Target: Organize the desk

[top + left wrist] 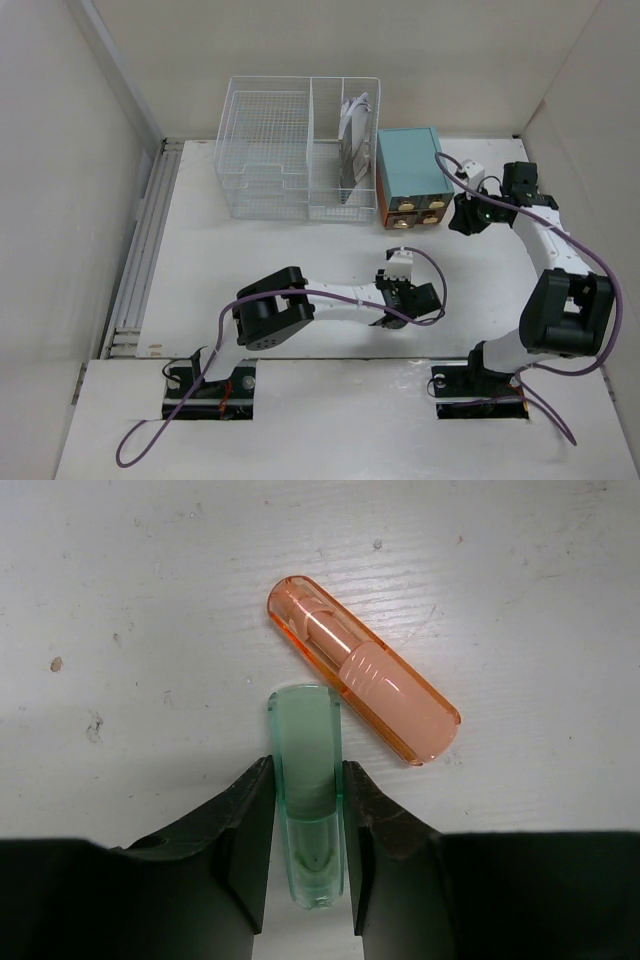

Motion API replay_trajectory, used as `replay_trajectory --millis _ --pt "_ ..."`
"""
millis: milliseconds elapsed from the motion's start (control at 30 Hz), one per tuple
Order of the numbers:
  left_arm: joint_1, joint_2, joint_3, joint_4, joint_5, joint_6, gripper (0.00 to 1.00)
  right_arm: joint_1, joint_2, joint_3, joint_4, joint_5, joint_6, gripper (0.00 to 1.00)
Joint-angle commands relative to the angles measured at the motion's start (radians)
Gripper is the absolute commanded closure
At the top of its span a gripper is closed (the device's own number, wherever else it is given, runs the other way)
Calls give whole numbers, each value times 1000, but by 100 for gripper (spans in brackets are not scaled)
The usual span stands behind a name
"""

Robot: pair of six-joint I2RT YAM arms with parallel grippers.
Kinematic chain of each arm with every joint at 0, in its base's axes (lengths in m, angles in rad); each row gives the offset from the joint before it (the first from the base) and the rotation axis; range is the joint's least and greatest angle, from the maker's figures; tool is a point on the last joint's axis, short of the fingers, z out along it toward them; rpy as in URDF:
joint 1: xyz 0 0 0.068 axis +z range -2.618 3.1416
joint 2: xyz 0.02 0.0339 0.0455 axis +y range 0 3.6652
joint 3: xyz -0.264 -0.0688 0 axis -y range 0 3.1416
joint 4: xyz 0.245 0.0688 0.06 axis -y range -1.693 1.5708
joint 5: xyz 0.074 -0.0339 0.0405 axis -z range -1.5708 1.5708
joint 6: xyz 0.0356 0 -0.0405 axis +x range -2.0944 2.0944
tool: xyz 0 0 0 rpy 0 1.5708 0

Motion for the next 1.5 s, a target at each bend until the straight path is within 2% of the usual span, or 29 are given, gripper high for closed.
replay_trajectory --millis 0,100,133,367,433,633,733,1000,1200,1400,1467 --pt "11 113 -72 -174 127 -3 100 -33 -3 -50 61 -68 83 68" --pt "2 56 -98 -159 127 -28 100 -62 18 -50 75 -146 135 53" --pt "2 32 -116 -145 116 -41 100 -62 56 -41 60 -197 145 42" --pt "-8 -208 -220 -1 125 -62 100 -125 356 43 -20 -402 232 31" --pt "-8 -279 -260 59 125 -62 100 -125 395 57 29 -445 270 31" --pt "-8 -425 -383 226 158 -43 100 -125 423 24 315 -491 533 30" --pt "-8 -489 -424 297 167 -34 100 -125 444 42 403 -492 655 30" --pt "-8 -594 -469 348 176 -34 100 -114 498 53 533 -418 820 30" --pt "-8 -612 -488 381 176 -34 100 -76 498 -22 700 -374 967 30" --pt "-8 -621 -518 391 185 -43 100 -37 507 -50 751 -334 1039 30" --pt "-8 -632 -529 391 185 -52 100 -28 507 -81 855 -323 1086 30"
